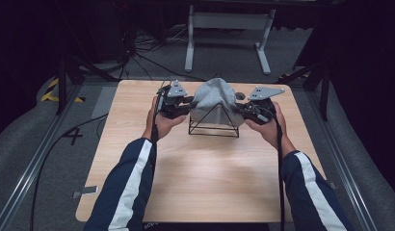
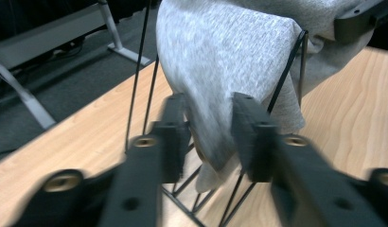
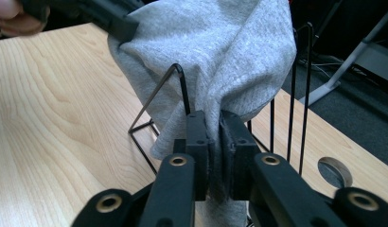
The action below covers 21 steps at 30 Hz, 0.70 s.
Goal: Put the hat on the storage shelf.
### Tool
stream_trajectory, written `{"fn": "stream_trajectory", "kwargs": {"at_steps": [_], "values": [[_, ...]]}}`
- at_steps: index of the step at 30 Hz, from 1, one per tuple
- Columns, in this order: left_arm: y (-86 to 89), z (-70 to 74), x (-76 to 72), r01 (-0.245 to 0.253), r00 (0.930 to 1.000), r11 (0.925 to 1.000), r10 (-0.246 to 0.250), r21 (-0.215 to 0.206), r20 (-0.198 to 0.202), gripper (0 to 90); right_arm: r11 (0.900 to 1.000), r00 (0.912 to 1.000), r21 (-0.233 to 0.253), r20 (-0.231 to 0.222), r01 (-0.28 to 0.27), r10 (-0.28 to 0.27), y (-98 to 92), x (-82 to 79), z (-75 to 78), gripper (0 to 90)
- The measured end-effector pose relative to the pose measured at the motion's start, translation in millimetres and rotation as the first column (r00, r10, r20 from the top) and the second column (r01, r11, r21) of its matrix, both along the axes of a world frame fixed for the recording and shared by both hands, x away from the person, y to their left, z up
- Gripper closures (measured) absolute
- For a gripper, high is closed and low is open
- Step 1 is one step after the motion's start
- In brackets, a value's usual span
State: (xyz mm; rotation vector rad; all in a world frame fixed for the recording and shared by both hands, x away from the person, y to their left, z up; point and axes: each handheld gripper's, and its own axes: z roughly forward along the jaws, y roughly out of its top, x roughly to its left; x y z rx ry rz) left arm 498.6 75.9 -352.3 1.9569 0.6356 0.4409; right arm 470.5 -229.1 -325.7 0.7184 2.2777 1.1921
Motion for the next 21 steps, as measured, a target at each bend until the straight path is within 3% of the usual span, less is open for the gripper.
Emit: {"fn": "stream_trajectory", "kwargs": {"at_steps": [3,5,8,11,18,21], "values": [[4.9,-8.3,-0.8,0.004,1.0000,0.9999,-0.004,-0.010,-0.004,47.9,1.000,0.9999,0.019,0.004,0.014,-0.014,-2.9,0.3,-1.5,73.9],[9.3,-19.2,-2.0,0.025,0.9986,0.9992,-0.026,-0.030,-0.045,45.2,0.999,0.9998,0.046,0.004,0.018,-0.018,-6.9,0.3,-2.6,67.4],[9.9,-31.1,0.4,0.016,0.9976,0.9998,-0.016,0.007,-0.067,44.5,0.997,0.9998,0.082,-0.012,0.016,-0.015,-13.5,0.7,-7.6,60.3],[4.5,-37.7,4.6,0.033,0.9950,0.9994,-0.032,0.009,-0.095,45.1,0.995,0.9989,0.089,-0.036,0.034,-0.031,-19.9,1.1,-18.4,53.1],[-12.1,-48.3,10.8,0.022,0.9932,0.9980,-0.015,0.059,-0.116,48.9,0.990,0.9923,0.121,-0.109,0.073,-0.060,-41.1,3.5,-47.3,48.1],[-14.7,-53.0,13.8,0.024,0.9913,0.9987,-0.018,0.045,-0.131,57.1,0.989,0.9857,0.126,-0.159,0.076,-0.055,-44.3,7.0,-65.2,48.1]]}}
